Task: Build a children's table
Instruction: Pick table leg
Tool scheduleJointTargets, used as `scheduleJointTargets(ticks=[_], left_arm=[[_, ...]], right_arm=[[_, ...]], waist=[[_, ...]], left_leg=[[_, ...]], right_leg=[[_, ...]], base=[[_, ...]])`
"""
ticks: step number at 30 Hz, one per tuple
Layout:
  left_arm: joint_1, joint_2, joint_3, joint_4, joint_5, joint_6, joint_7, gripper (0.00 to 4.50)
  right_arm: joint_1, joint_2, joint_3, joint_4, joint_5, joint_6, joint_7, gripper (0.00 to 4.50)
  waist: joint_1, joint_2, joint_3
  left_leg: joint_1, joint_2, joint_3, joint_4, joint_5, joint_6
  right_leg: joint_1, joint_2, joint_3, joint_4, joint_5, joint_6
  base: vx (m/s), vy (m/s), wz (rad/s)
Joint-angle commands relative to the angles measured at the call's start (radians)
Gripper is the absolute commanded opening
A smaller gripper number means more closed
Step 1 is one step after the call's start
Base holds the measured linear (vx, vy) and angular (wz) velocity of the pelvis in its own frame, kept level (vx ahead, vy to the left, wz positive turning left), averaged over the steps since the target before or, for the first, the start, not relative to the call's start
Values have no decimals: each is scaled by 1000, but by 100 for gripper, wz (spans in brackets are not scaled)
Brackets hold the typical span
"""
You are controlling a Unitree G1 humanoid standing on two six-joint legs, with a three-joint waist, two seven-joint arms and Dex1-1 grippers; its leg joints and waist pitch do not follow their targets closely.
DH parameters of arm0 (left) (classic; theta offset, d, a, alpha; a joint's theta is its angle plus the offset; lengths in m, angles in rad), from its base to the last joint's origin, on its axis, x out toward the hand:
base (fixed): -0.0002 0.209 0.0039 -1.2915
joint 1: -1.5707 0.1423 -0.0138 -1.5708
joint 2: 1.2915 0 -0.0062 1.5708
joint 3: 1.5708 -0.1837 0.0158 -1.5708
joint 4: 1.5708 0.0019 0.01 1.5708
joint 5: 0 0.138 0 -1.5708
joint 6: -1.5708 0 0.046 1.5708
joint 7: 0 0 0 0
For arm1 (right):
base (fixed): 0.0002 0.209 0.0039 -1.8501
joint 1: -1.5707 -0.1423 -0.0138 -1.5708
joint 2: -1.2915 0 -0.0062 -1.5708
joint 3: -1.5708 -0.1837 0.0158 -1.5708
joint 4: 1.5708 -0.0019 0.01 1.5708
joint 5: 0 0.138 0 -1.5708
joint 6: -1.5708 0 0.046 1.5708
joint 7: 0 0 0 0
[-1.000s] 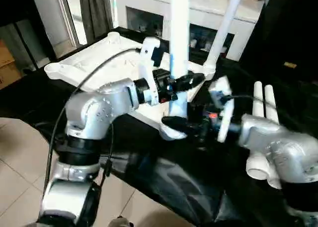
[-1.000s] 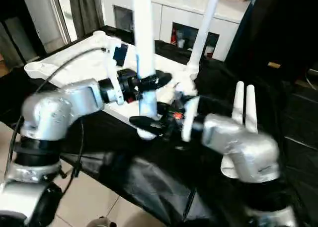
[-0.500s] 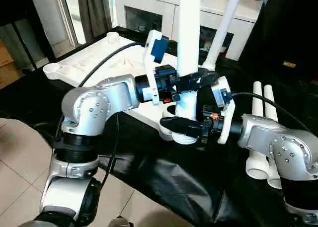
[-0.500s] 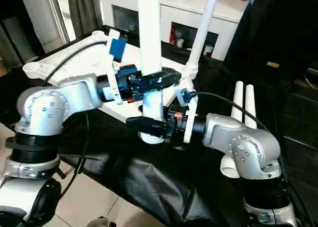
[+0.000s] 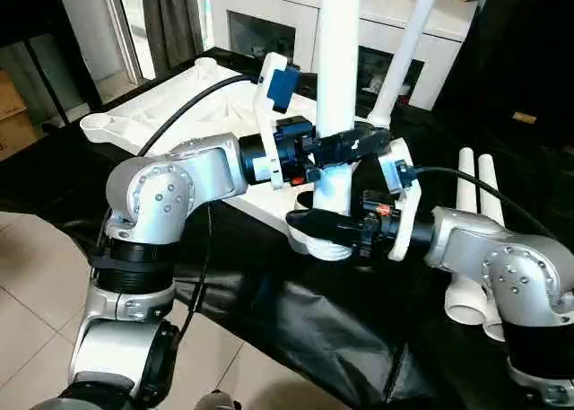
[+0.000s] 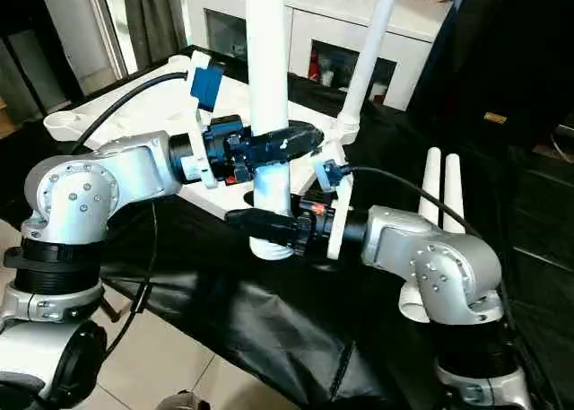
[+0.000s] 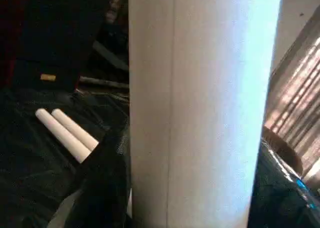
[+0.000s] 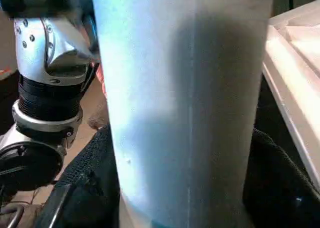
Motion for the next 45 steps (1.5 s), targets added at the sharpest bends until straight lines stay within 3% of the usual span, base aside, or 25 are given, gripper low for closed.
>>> scheduleJointTargets(ticks=[1,6,7,11,13,18,20,27,33,45], left_arm=[[-46,8,20,16,14,-31,17,297],[-80,5,52,41,11,-49,29,316],[-83,2,58,42,1,-44,26,286],[-74,0,52,34,-21,-27,18,273],[-69,-2,49,30,-21,-29,22,242],[-69,-16,54,46,-13,-36,41,211],[-64,-5,42,44,-16,-32,12,197],[-60,40,-6,42,-23,-21,-87,185],[-72,73,-35,54,-20,-12,-151,185],[-74,75,-46,40,-29,-21,-186,185]], right_arm=[[4,-1,11,-28,-1,-8,-8,263],[10,0,16,-30,-5,-14,-15,262],[11,0,17,-30,-7,-16,-16,262],[13,-1,18,-30,-12,-21,-17,262],[11,-1,19,-28,-17,-26,-22,262],[4,-6,31,-30,-46,-56,-33,262],[2,-5,39,-31,-57,-84,-21,318],[-7,-60,58,-44,-32,-54,55,375],[-25,-132,62,-38,-19,-53,145,375],[-49,-121,71,-4,-2,-27,144,375]], waist=[[3,-4,-77],[4,-4,-77],[4,-3,-77],[4,-3,-78],[4,-4,-78],[5,-6,-77],[5,-7,-76],[4,-5,-78],[8,-3,-76],[8,-6,-79]], left_leg=[[9,28,-8,-65,-144,-30],[10,28,-9,-64,-143,-34],[9,29,-9,-65,-141,-35],[9,29,-8,-64,-138,-34],[8,28,-8,-63,-133,-33],[8,28,-7,-63,-139,-34],[7,28,-8,-64,-140,-34],[8,28,-7,-62,-125,-24],[10,28,-7,-62,-145,-22],[10,30,-7,-60,-135,-20]], right_leg=[[54,-77,45,-76,-274,-98],[54,-77,45,-76,-274,-94],[54,-78,45,-74,-268,-99],[54,-77,45,-71,-247,-110],[55,-78,45,-70,-237,-116],[55,-79,46,-73,-264,-106],[55,-79,46,-75,-278,-99],[56,-75,47,-68,-229,-106],[55,-77,46,-73,-268,-106],[56,-79,45,-67,-243,-139]], base=[[0,0,0],[0,0,0],[0,0,0],[0,0,0],[0,0,0],[0,0,0],[0,0,0],[0,0,0],[0,0,0],[0,0,0]])
